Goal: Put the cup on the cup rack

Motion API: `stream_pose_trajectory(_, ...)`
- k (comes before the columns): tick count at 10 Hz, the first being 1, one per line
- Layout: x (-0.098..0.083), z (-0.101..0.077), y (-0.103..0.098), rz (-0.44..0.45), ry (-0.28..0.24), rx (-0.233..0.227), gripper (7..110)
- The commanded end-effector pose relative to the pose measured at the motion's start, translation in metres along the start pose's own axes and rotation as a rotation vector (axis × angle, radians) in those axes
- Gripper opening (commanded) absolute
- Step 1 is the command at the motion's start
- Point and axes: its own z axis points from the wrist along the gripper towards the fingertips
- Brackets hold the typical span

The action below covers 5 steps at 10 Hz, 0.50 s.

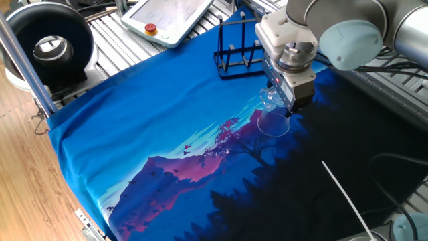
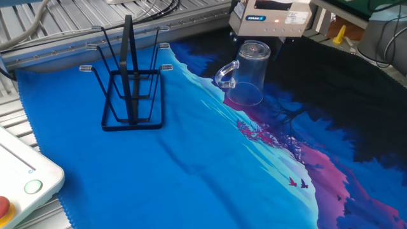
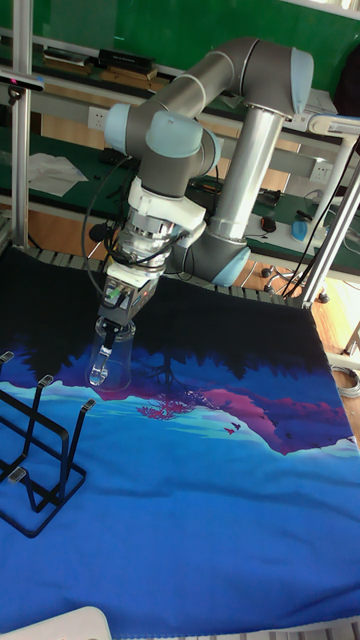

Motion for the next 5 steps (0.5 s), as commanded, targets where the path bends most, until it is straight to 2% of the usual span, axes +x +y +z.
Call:
stream_pose_trajectory(1,0.006,-0.003,0.016,0.023,0.017,-0.06,7)
stream_pose_trajectory(2,0.006,-0.004,0.026,0.01,0.018,-0.098,7)
stream_pose_trajectory(3,0.003,-0.006,0.027,0.002,0.014,-0.106,44)
stream_pose_trajectory(4,-0.003,-0.011,0.026,-0.007,0.006,-0.102,44)
stream_pose_trajectory(5,-0.014,-0.019,0.016,0.005,-0.01,-0.059,44)
